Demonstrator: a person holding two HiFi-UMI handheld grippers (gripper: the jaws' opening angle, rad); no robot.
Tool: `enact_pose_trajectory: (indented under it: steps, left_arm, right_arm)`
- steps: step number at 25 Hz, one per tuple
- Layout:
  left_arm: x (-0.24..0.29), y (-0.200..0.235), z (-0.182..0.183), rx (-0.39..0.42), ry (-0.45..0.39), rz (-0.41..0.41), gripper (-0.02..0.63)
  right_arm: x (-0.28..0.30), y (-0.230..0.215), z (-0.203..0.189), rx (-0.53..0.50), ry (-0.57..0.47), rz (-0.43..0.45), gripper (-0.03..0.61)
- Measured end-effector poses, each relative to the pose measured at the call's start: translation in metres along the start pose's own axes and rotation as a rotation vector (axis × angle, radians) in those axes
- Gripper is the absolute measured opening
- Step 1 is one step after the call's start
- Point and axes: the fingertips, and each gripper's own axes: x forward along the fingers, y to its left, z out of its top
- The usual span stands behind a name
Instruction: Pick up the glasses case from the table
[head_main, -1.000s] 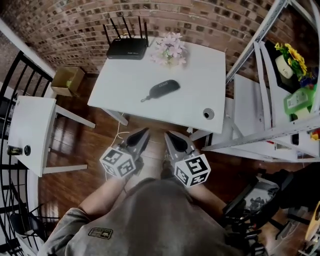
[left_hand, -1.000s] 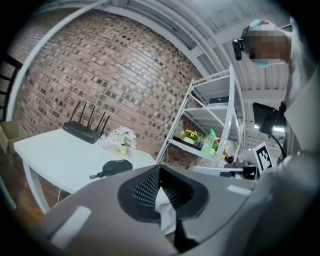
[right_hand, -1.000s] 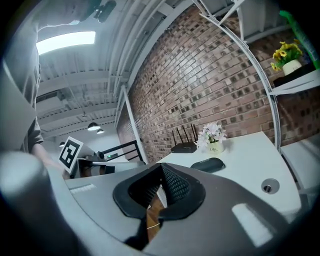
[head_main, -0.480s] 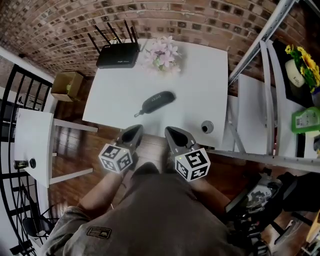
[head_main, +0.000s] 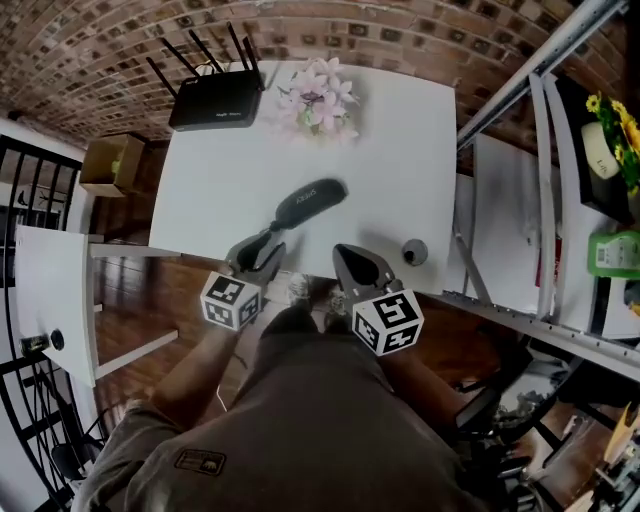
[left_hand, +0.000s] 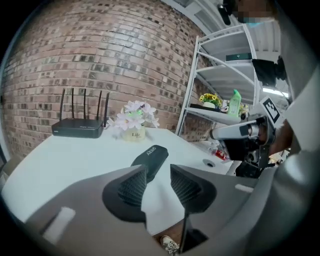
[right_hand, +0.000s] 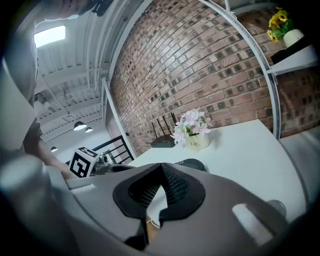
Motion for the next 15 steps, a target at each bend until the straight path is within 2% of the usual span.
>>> enact_pose_trajectory:
  steps: [5,11,15]
  left_arm:
    - [0.021,0.019,-0.011,0.070,0.047,-0.040,0.218]
    - [0.050,0.025,-0.010,0.219,0.082,-0.107,0.307]
    - [0.071,0.024,-0.007,0.276,0.089,-0.156,0.361]
  right_arm:
    - [0.016,-0.004,0.003,0.010,0.033,-0.041,0.012]
    - [0.033,-0.007,0.005,0.024,0.058,-0.082,0.012]
    - [0.038,-0.012,0.004,0.033,0.072,-0.116,0.012]
